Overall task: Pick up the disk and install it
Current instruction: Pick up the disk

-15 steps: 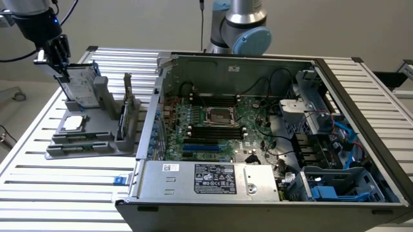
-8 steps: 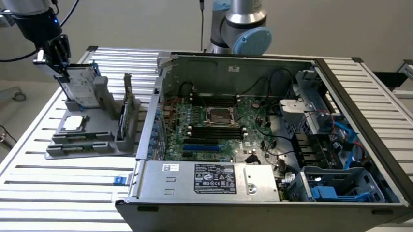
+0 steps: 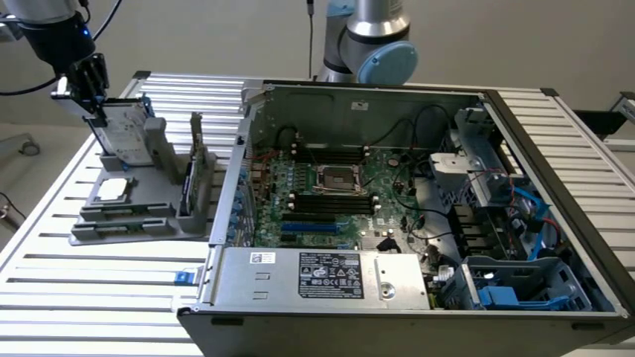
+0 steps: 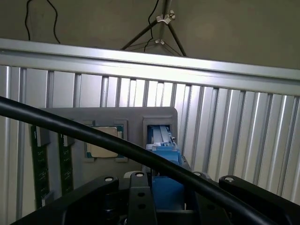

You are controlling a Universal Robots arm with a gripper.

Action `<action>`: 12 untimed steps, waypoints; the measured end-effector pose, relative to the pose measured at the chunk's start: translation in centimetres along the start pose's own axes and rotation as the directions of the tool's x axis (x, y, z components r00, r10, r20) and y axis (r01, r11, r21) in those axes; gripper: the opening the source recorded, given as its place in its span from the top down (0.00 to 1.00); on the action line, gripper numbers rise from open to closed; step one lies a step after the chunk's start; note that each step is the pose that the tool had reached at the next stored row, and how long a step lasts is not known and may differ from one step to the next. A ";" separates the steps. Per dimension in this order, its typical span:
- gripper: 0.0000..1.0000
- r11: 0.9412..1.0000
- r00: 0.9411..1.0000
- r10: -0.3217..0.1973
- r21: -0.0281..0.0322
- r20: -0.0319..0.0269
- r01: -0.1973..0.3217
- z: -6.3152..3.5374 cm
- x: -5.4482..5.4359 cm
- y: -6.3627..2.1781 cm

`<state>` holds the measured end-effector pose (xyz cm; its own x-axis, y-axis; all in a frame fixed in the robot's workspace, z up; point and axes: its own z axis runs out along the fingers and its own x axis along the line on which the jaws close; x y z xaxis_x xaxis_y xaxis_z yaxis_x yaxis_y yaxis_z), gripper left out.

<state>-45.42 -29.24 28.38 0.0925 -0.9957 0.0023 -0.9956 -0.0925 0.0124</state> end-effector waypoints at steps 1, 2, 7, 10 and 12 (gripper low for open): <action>0.67 1.000 1.000 0.000 0.000 0.000 0.000 0.00 0.0 0.00; 0.67 1.000 1.000 0.000 0.000 0.000 0.000 0.00 0.0 0.00; 0.67 1.000 1.000 0.000 0.000 0.000 0.000 -0.23 0.0 0.00; 0.67 1.000 1.000 0.000 -0.002 0.000 0.000 -1.28 0.0 0.02; 0.67 1.000 1.000 0.000 -0.003 0.000 0.000 -2.21 0.0 0.03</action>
<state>-45.42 -29.24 30.59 0.0924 -0.9957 0.0022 -0.9956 -0.0924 0.0150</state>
